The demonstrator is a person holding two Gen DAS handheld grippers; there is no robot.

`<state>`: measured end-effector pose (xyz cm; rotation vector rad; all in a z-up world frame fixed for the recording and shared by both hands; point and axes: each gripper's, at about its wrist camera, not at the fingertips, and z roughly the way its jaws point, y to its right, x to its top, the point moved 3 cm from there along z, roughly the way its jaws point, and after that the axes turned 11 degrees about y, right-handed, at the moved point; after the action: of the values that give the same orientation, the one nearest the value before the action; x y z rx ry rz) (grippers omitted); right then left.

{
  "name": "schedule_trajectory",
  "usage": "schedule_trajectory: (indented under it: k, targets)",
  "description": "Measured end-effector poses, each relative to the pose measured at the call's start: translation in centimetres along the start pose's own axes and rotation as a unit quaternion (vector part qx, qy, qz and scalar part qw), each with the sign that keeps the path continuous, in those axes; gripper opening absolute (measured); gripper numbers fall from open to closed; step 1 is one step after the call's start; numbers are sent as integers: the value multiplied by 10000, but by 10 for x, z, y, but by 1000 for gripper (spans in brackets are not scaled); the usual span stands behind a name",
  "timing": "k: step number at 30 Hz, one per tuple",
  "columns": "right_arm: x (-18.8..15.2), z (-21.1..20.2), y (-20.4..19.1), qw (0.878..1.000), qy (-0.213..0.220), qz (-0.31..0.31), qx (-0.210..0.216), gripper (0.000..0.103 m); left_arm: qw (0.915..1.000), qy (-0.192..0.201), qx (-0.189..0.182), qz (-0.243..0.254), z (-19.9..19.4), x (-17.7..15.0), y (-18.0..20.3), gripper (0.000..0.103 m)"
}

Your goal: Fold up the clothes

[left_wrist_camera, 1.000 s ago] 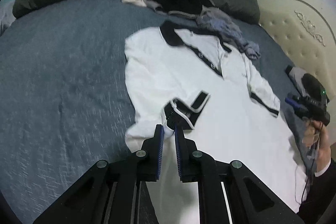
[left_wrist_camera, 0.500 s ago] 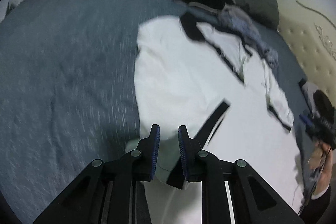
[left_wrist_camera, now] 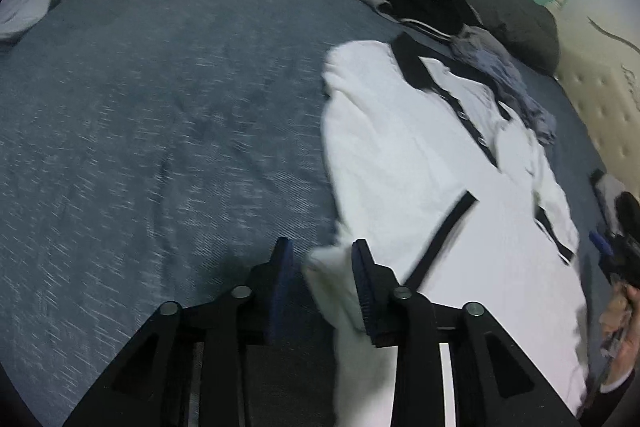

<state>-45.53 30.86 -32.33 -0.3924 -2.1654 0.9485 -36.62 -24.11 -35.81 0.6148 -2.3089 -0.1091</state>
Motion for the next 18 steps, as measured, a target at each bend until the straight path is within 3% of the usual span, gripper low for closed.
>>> schedule_trajectory:
  k: [6,8,12,18]
  targets:
    - [2,0,2,10000,19,25,-8,25,9990,-225,-343,-171,6,-13,-8,32]
    - [2,0,2,10000,20,24,-13,25,9989,-253,-373,-134,5,-17,-7,15]
    - [1,0,1,10000,8,13,-12,25,9981,-91,-443,-429,-2,-15,-14,7]
    - [0,2,1,10000,-9,13,-15,25,9952,28,-492,-843,-11,-18,-25,4]
